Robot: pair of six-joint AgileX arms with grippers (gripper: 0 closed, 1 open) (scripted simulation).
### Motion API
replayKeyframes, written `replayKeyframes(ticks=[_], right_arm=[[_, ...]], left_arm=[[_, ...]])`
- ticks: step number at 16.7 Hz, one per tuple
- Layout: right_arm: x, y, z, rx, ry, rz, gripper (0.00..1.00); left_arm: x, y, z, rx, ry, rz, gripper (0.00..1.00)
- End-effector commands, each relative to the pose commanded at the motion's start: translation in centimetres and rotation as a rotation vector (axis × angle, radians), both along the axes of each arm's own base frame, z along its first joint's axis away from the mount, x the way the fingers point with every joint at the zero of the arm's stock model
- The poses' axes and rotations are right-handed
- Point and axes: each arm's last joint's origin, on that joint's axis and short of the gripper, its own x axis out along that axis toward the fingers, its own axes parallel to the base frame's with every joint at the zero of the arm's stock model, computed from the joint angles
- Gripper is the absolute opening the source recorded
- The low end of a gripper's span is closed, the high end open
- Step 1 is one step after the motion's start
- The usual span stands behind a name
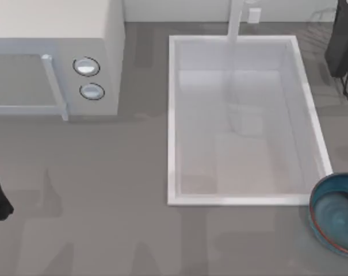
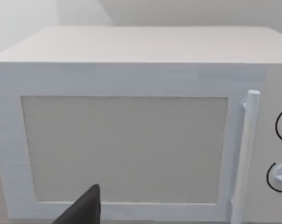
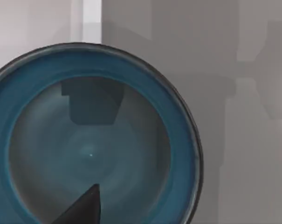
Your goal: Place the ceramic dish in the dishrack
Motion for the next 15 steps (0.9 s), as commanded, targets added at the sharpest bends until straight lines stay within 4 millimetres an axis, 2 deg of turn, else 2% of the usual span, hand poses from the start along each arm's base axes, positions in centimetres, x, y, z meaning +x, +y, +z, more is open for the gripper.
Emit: replayKeyframes(ticks=[3, 7, 15], right_arm=[[2.6, -0.1, 0.4, 0.006, 0.207, 0.0, 1.0], [4.8, -0.2, 0.6, 0.008, 0.358, -0.001, 1.0], [5.1, -0.1, 0.2, 0.008, 0.377, 0.001, 1.0]], left_arm=[[0.0, 0.0, 0.0, 0.0, 0.0, 0.0, 1.0], [0.0, 0.0, 0.0, 0.0, 0.0, 0.0, 1.0], [0.0, 0.0, 0.0, 0.0, 0.0, 0.0, 1.0]])
